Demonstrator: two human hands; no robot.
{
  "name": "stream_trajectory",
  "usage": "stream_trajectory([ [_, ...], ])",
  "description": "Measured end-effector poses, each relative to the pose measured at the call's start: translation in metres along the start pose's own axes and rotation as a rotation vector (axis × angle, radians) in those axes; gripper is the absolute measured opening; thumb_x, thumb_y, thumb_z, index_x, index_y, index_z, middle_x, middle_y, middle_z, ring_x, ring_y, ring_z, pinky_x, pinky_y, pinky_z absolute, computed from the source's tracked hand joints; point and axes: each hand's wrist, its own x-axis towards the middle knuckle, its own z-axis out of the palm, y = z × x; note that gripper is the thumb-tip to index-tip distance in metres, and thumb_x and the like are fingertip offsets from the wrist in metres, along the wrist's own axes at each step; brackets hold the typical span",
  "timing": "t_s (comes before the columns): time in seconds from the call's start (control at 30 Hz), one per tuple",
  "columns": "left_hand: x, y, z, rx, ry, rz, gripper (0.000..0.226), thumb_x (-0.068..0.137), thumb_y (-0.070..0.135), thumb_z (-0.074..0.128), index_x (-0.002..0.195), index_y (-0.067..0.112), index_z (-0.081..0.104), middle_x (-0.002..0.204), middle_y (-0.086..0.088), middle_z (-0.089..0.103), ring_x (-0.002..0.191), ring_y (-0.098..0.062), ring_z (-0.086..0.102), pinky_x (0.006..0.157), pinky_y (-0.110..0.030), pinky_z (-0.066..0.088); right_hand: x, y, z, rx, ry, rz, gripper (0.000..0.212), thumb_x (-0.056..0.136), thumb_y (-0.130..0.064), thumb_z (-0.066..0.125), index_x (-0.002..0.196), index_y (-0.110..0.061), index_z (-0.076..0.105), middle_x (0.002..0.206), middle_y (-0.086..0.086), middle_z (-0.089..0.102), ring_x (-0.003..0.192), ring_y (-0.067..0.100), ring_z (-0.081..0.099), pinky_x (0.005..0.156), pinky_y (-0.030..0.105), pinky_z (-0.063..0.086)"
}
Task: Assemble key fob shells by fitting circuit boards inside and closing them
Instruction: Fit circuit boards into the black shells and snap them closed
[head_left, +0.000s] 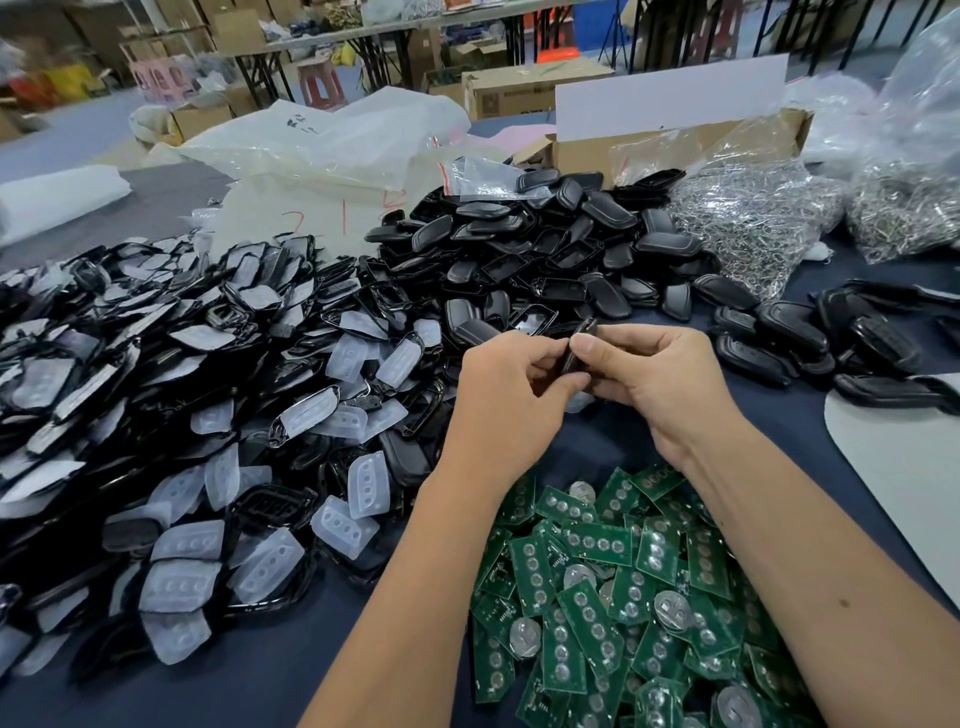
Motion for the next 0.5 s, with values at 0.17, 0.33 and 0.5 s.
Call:
stream_trajectory([
  [0.17, 0.0012, -0.0002, 0.0, 0.048, 0.029, 0.02, 0.025, 0.078, 0.014, 0.087, 0.1, 0.025, 0.081, 0.077, 0.012, 0.064, 0.073, -0.005, 0.062, 0.067, -0.019, 0.054, 0.0005, 0.0027, 0.0006, -0.103, 0.038, -0.05, 0.043, 0.049, -0.049, 0.095, 0.079, -0.022, 0.083, 0.087, 0.016, 0.079, 0.082, 0.029, 0.078, 0.067, 0.034, 0.064],
  [0.33, 0.0024, -0.0016, -0.0035, 0.051, 0.038, -0.044, 0.022, 0.077, 0.016, 0.087, 0.093, 0.031, 0.081, 0.068, 0.017, 0.059, 0.066, -0.002, 0.056, 0.061, -0.012, 0.044, 0.0006, 0.0057, 0.0002, -0.194, 0.041, -0.086, 0.053, 0.049, -0.056, 0.094, 0.08, -0.016, 0.08, 0.081, 0.012, 0.079, 0.078, 0.03, 0.078, 0.071, 0.041, 0.066],
  [0.5, 0.0035, -0.0035, -0.0093, 0.013, -0.009, -0.114, 0.022, 0.08, 0.015, 0.085, 0.1, 0.027, 0.083, 0.078, 0.013, 0.071, 0.073, -0.004, 0.066, 0.066, -0.014, 0.05, 0.0021, -0.0011, -0.0066, -0.162, -0.071, -0.078, 0.03, 0.078, -0.036, 0.087, 0.097, -0.014, 0.08, 0.091, 0.017, 0.076, 0.072, 0.022, 0.074, 0.063, 0.031, 0.063],
])
